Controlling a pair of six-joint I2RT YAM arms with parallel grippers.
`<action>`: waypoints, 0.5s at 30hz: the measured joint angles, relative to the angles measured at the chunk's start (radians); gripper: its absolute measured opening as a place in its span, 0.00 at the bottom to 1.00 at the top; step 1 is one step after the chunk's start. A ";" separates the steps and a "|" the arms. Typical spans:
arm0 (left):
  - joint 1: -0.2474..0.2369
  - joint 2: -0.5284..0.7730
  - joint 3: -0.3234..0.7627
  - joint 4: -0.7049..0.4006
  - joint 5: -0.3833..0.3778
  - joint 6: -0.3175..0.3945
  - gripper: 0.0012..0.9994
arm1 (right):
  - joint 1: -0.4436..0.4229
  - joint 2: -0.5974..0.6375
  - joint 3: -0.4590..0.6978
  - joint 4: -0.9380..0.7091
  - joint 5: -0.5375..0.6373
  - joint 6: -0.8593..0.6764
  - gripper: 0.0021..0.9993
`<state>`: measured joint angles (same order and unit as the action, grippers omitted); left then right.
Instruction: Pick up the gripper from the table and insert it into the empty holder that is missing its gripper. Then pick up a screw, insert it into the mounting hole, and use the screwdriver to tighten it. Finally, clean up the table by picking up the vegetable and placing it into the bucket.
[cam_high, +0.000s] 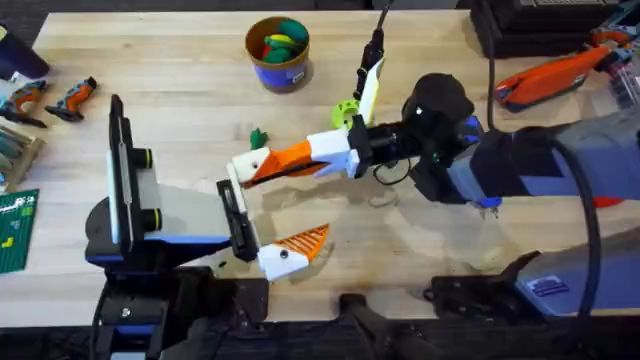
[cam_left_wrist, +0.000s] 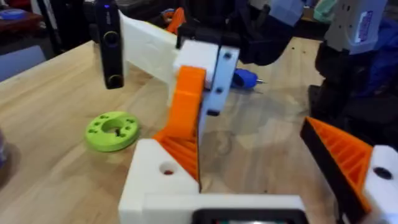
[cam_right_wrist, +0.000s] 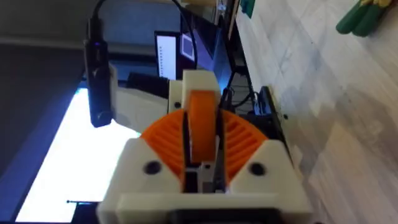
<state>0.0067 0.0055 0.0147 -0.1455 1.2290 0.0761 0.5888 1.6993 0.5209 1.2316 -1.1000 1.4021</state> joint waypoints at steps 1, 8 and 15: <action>0.000 0.000 0.000 0.000 -0.001 0.000 0.99 | 0.000 0.000 0.000 -0.001 0.000 0.004 0.06; -0.006 0.000 0.000 -0.005 0.032 0.000 0.99 | 0.017 0.000 0.008 -0.007 0.019 -0.012 0.83; -0.006 0.000 0.000 -0.005 0.032 0.000 0.99 | -0.122 -0.227 0.032 -0.587 0.046 -0.232 0.84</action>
<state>0.0006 0.0051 0.0151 -0.1501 1.2613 0.0765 0.4670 1.4720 0.5527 0.6447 -1.0535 1.1706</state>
